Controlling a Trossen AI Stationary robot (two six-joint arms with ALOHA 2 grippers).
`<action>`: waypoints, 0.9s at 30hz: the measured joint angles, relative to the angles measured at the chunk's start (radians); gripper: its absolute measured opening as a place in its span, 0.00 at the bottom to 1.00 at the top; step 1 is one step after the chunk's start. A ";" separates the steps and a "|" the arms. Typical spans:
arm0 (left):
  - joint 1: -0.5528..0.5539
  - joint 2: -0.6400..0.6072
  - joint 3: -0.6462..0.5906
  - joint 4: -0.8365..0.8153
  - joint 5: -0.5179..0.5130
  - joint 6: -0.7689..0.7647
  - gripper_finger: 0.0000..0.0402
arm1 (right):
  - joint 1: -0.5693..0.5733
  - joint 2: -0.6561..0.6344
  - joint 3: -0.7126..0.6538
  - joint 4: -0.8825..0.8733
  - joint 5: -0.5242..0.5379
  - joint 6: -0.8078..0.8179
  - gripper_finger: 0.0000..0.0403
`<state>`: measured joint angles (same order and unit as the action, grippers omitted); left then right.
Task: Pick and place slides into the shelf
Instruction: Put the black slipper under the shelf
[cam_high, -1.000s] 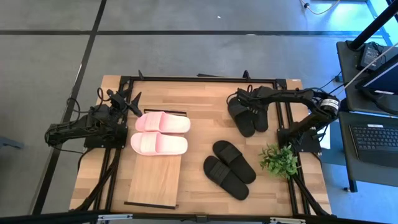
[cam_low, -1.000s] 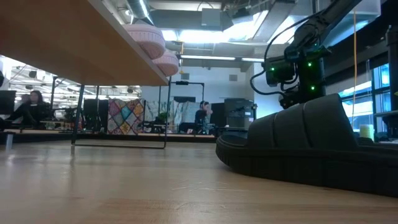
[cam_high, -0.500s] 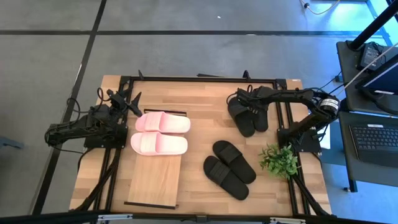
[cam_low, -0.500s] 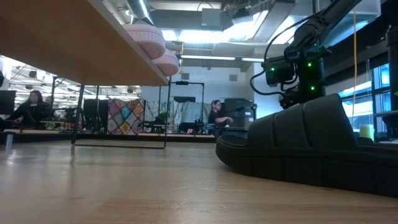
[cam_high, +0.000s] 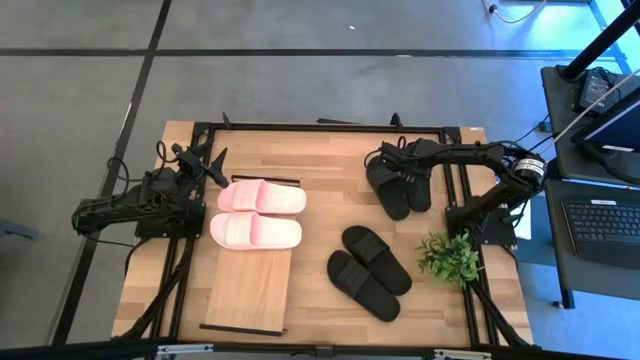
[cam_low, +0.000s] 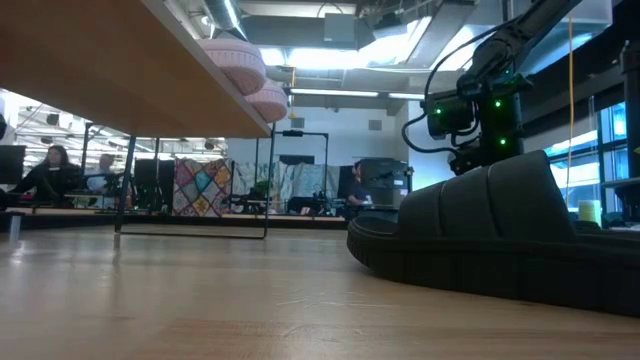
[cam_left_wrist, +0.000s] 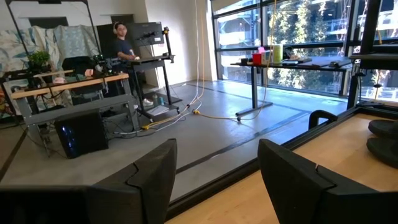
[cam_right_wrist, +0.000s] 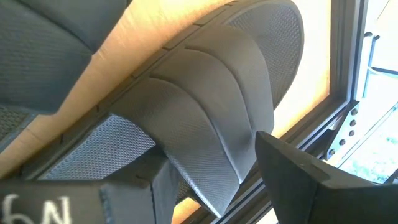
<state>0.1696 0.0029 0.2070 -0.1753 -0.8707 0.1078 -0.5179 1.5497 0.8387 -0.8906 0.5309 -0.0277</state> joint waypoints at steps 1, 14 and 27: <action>0.000 0.000 0.000 0.000 0.000 0.000 0.54 | 0.000 0.000 0.000 0.000 0.000 0.000 0.50; 0.000 0.000 0.000 0.000 0.000 0.000 0.54 | 0.000 0.000 0.000 0.000 0.000 0.000 0.50; 0.000 0.000 0.000 0.000 0.000 0.000 0.54 | 0.000 0.000 0.000 0.000 0.003 0.027 0.34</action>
<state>0.1692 0.0029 0.2070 -0.1753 -0.8707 0.1078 -0.5175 1.5497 0.8387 -0.8909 0.5338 -0.0010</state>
